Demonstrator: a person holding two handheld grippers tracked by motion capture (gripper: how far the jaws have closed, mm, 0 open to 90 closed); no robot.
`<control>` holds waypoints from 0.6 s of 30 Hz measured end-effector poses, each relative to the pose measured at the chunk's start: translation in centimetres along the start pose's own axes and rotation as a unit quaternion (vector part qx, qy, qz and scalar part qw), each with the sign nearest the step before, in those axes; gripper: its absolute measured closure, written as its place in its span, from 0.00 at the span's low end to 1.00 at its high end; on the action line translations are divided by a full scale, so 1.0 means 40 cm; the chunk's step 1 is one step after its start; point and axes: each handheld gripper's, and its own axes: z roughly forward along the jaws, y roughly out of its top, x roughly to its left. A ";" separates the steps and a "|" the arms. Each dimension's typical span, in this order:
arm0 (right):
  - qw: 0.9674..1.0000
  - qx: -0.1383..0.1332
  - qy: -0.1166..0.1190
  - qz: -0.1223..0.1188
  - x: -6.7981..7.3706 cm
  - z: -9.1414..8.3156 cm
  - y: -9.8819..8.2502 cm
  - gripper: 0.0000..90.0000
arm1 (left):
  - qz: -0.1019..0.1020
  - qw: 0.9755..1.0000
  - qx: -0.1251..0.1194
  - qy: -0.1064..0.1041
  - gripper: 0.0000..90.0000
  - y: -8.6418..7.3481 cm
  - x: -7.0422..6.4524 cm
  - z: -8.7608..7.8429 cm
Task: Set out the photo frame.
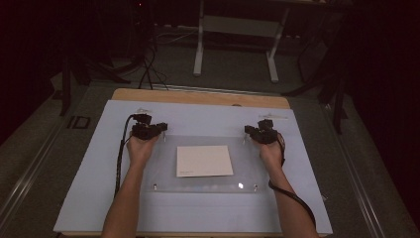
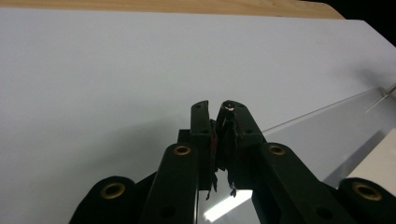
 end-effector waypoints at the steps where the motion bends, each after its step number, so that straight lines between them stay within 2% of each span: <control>1: 1.000 0.003 -0.002 -0.002 0.000 0.002 0.004 0.95 | -0.007 1.000 0.002 0.002 0.92 0.002 0.000 0.002; 5: 1.000 0.013 -0.008 0.004 0.000 0.010 0.017 0.95 | -0.034 0.999 0.005 0.007 0.92 0.011 0.003 0.015; 8: 1.000 0.020 -0.015 0.002 0.004 0.013 0.025 0.93 | -0.043 0.999 0.004 0.003 0.92 0.012 0.007 0.020; 10: 0.999 0.024 -0.023 -0.009 0.009 0.006 0.030 0.81 | -0.040 0.999 0.003 0.002 0.92 0.013 0.007 0.022; 14: 0.999 0.021 -0.026 -0.020 0.013 -0.028 0.042 0.72 | -0.033 0.999 -0.001 0.008 0.93 0.010 0.004 0.024; 16: 0.999 0.021 -0.022 -0.024 0.014 -0.040 0.045 0.71 | -0.031 0.999 -0.001 0.007 0.93 0.010 0.004 0.024; 18: 0.999 0.023 0.000 -0.034 0.022 -0.071 0.052 0.69 | -0.031 1.000 -0.001 0.005 0.93 0.010 0.006 0.024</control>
